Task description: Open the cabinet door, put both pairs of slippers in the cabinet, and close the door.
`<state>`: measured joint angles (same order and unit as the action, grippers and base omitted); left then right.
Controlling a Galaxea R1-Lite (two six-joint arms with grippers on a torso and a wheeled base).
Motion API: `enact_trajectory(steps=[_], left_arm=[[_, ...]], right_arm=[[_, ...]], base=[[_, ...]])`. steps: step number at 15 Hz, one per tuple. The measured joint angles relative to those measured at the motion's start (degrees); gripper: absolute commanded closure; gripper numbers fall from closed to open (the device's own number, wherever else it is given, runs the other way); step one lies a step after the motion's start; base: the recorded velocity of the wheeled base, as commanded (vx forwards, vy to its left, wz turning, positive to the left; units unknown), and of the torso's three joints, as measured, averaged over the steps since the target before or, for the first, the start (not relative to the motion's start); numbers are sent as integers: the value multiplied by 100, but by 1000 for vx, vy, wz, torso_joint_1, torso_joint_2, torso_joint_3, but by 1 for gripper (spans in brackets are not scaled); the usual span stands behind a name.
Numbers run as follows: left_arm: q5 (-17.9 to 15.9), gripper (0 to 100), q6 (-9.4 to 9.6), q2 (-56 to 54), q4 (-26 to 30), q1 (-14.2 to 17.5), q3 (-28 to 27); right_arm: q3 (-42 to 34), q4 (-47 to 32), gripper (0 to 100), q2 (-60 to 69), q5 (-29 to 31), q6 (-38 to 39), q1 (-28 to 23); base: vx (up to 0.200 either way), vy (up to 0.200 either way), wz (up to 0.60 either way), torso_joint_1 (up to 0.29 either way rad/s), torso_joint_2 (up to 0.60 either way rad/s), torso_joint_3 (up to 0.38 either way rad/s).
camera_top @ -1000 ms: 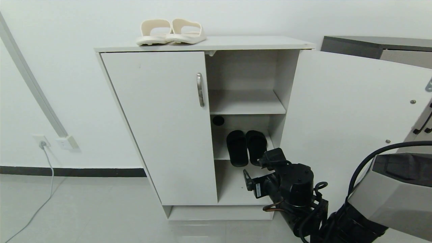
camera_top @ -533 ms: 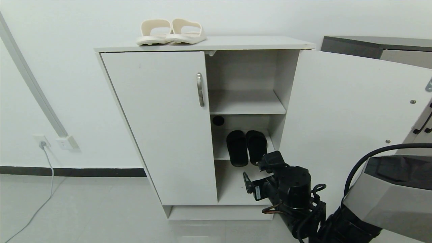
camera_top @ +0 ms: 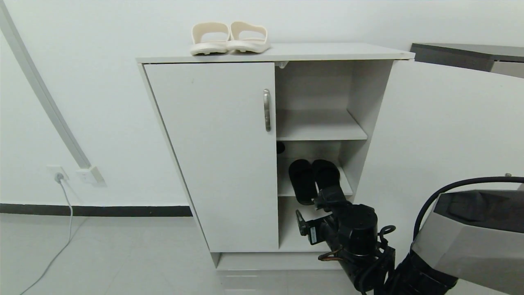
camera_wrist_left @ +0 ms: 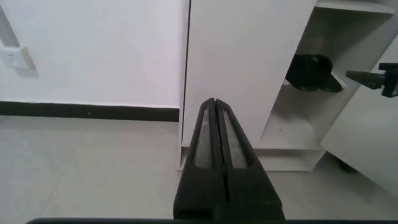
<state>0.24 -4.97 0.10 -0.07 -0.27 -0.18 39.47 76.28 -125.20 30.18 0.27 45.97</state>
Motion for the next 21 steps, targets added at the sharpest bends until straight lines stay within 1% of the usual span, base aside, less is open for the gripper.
enact_trajectory(steps=[9, 15, 17, 19, 21], left_arm=[[0, 100, -2, 0, 0, 9, 0], [0, 100, 0, 0, 2, 13, 0], [0, 100, 0, 0, 0, 9, 0], [0, 100, -2, 0, 0, 9, 0], [-2, 100, -9, 0, 0, 9, 0]], right_arm=[[-128, 134, 0, -49, -29, -9, 9], [-262, 364, 0, -99, -95, -5, -2], [-317, 567, 0, -116, -325, -11, -16], [-417, 583, 0, -129, -380, -95, -90], [-588, 758, 0, -145, -596, -113, -85]], base=[[0, 200, 0, 3, 0, 4], [0, 0, 0, 0, 0, 0], [0, 0, 0, 0, 0, 0], [0, 0, 0, 0, 0, 0], [0, 0, 0, 0, 0, 0]])
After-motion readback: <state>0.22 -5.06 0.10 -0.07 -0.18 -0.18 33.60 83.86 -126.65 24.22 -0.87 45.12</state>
